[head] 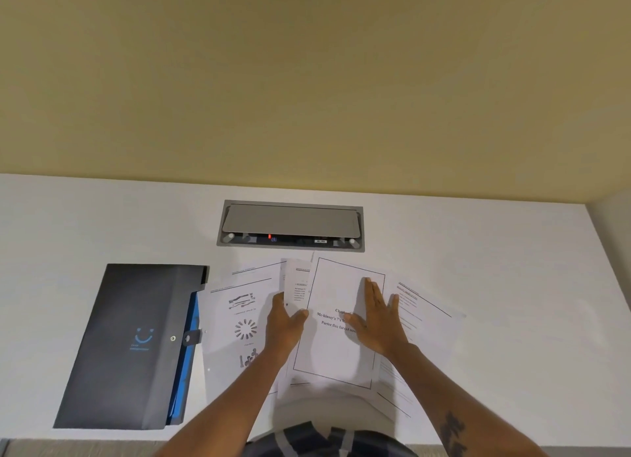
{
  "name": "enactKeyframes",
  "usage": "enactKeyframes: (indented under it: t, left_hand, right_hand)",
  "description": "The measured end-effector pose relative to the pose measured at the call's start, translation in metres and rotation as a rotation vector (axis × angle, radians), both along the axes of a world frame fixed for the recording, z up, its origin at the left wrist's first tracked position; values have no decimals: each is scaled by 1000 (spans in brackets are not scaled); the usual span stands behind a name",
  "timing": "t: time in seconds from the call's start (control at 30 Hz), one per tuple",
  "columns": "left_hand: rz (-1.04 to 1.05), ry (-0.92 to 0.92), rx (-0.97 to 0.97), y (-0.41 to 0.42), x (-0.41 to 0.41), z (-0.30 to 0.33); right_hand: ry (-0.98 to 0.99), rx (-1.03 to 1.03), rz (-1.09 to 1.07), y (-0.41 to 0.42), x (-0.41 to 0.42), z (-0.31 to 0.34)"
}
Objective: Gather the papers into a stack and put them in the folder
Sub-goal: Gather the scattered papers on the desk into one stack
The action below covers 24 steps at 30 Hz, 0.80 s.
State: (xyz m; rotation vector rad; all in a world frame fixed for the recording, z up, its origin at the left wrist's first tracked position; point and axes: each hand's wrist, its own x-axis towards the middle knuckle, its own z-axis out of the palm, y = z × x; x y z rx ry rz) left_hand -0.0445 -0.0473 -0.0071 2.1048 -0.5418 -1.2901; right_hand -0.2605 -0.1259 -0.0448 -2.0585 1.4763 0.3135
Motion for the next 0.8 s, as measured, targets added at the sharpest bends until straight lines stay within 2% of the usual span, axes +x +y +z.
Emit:
enactKeyframes:
  t: [0.33,0.4,0.5,0.6,0.63,0.7,0.8]
  left_hand:
    - [-41,-19,0,5,-19,-5]
    - [-53,-30,-4,6,-22,-6]
    - [-63,-49,9,7,-26,-7]
    - [-75,-55,25,8,-32,-8]
    - [-70,-43,27,8,-33,-8]
    - [-58,-12,20,8,-37,-8]
    - [-60,5,18,7,-44,-9]
  right_hand:
    - [-370,207,-24,16,-9,-1]
    - [-463,204,-121,20,-12,-2]
    - [-584,114,-390,24,-14,6]
    - [-509,-73,-584,21,-22,9]
    - [-480,-79,-623,19,-25,11]
    - [-467,0,-671,18,-29,16]
    - [-478,72,-629,25,-30,15]
